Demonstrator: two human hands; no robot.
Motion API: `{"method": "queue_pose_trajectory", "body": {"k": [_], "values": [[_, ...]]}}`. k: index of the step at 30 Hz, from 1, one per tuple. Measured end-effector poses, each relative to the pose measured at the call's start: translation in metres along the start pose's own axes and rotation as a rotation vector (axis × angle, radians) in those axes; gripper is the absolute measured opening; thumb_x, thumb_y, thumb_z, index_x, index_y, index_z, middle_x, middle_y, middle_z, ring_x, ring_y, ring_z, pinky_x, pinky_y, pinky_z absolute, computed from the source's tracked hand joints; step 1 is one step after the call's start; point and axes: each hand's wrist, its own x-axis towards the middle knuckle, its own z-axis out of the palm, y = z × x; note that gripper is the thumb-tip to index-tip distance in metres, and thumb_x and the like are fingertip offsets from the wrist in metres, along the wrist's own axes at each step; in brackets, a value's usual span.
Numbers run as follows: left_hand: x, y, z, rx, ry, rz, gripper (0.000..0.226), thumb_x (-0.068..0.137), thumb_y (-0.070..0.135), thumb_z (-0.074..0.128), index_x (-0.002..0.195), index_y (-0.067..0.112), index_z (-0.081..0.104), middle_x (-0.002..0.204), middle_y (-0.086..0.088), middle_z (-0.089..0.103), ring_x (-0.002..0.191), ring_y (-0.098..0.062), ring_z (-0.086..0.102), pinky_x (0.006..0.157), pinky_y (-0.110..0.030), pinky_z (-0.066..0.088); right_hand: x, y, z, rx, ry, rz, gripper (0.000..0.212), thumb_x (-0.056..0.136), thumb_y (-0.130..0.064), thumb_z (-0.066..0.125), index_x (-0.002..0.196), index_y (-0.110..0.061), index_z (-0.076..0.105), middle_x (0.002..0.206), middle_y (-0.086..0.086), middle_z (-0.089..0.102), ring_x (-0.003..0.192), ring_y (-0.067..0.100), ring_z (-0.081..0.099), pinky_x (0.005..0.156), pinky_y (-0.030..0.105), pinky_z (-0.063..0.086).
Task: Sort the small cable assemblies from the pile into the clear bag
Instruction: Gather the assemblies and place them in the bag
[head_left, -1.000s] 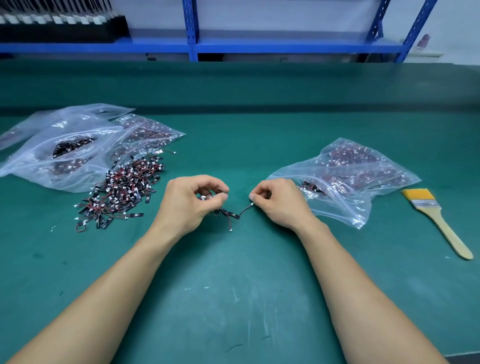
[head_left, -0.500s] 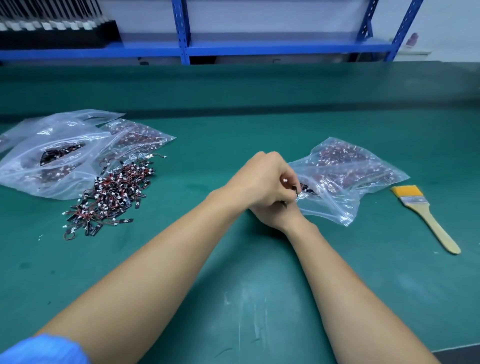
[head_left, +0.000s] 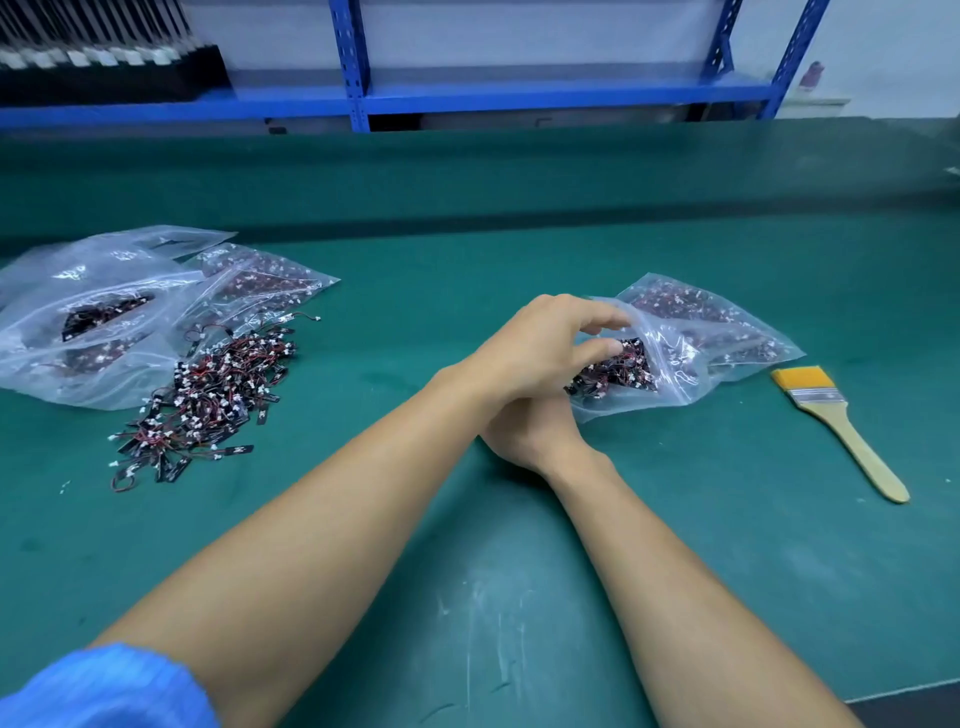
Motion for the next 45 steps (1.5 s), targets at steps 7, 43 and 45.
{"method": "queue_pose_trajectory", "body": {"k": [7, 43, 45], "values": [[-0.035, -0.017, -0.030, -0.234, 0.068, -0.029, 0.020, 0.097, 0.011, 0.059, 0.107, 0.020, 0.074, 0.102, 0.008, 0.076, 0.095, -0.002, 0.068, 0.091, -0.022, 0.051, 0.000, 0.000, 0.001, 0.170, 0.055, 0.077, 0.024, 0.089, -0.032, 0.053, 0.067, -0.025, 0.047, 0.073, -0.004, 0.060, 0.076, 0.030, 0.059, 0.057, 0.034, 0.033], [-0.100, -0.046, -0.027, 0.098, 0.423, 0.055, 0.005, 0.090, 0.017, 0.068, 0.091, 0.017, 0.073, 0.077, 0.014, 0.057, 0.068, -0.002, 0.051, 0.066, -0.013, 0.037, 0.005, 0.009, 0.004, 0.240, 0.078, 0.094, 0.025, 0.094, -0.031, 0.055, 0.069, -0.026, 0.055, 0.068, -0.008, 0.060, 0.076, 0.023, 0.055, 0.063, 0.033, 0.036], [-0.082, -0.031, -0.020, 0.113, 0.355, 0.071, 0.007, 0.089, 0.019, 0.069, 0.092, 0.017, 0.075, 0.079, 0.012, 0.059, 0.070, 0.002, 0.052, 0.070, -0.017, 0.040, 0.005, 0.007, 0.003, 0.103, 0.041, 0.056, 0.019, 0.096, -0.029, 0.046, 0.094, -0.021, 0.063, 0.096, 0.004, 0.069, 0.095, 0.031, 0.061, 0.069, 0.034, 0.042]]}}
